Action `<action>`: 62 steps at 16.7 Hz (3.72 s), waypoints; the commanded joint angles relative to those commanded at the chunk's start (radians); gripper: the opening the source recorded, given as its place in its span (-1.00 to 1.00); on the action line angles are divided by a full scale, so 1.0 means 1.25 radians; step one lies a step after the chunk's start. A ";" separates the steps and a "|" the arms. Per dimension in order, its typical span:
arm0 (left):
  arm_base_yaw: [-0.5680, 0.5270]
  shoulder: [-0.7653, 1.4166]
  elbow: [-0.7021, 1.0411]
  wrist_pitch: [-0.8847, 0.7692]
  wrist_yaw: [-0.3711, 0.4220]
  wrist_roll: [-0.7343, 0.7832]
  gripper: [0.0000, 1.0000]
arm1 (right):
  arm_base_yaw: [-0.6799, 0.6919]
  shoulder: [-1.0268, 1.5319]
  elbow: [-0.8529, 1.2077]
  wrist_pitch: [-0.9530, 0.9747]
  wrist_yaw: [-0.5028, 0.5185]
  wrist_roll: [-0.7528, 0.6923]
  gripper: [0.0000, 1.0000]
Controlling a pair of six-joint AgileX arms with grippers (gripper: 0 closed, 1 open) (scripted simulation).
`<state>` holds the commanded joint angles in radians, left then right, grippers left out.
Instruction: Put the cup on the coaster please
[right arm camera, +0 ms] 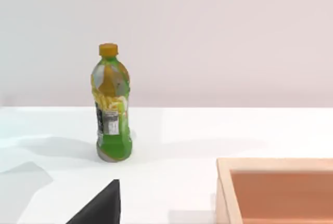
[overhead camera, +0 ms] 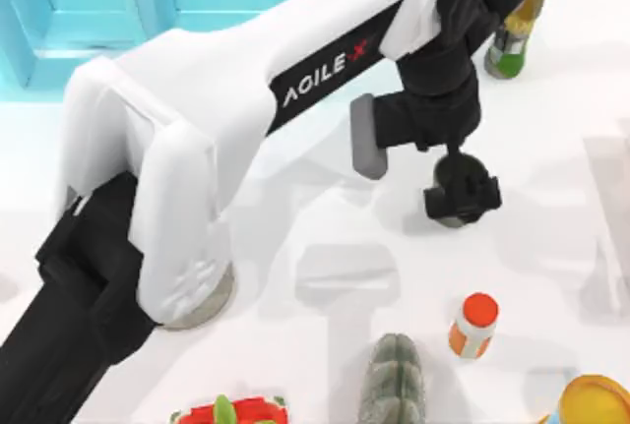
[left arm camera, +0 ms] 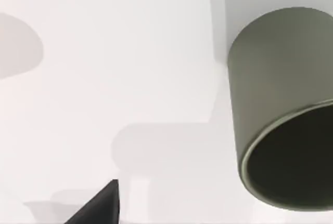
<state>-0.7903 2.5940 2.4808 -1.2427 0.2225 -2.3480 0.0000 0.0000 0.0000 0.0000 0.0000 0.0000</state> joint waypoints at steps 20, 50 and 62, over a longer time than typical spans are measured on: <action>-0.016 0.017 -0.096 0.113 -0.003 -0.016 -0.81 | 0.000 0.000 0.000 0.000 0.000 0.000 1.00; 0.208 -0.252 -0.427 -0.043 -0.085 0.958 -1.00 | 0.000 0.000 0.000 0.000 0.000 0.000 1.00; 0.352 -0.443 -0.651 -0.133 -0.151 1.602 -1.00 | 0.000 0.000 0.000 0.000 0.000 0.000 1.00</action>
<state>-0.3498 2.0408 1.6669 -1.4087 0.0337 -0.3451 0.0000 0.0000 0.0000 0.0000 0.0000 0.0000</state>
